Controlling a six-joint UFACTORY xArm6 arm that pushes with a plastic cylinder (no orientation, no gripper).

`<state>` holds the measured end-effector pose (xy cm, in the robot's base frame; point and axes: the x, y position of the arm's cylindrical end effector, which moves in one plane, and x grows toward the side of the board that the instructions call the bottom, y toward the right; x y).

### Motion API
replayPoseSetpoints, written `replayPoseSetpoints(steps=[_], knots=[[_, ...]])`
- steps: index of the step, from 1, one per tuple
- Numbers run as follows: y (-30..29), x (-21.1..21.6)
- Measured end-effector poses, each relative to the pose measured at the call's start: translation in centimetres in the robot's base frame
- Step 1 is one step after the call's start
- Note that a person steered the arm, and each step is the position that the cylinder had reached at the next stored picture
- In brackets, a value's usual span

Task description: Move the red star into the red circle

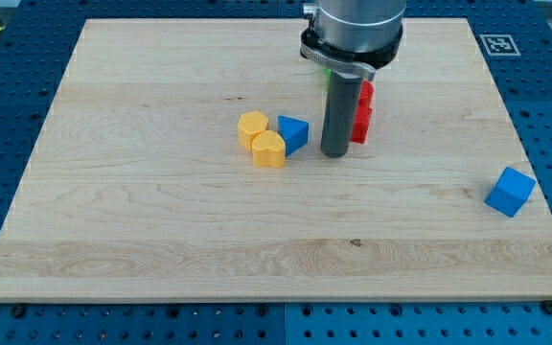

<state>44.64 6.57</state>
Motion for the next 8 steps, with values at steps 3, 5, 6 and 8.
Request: replayPoseSetpoints(steps=[3,5,6,8], knots=[[1.8,-1.4],[2.1,-1.5],[2.1,-1.7],[2.5,-1.0]])
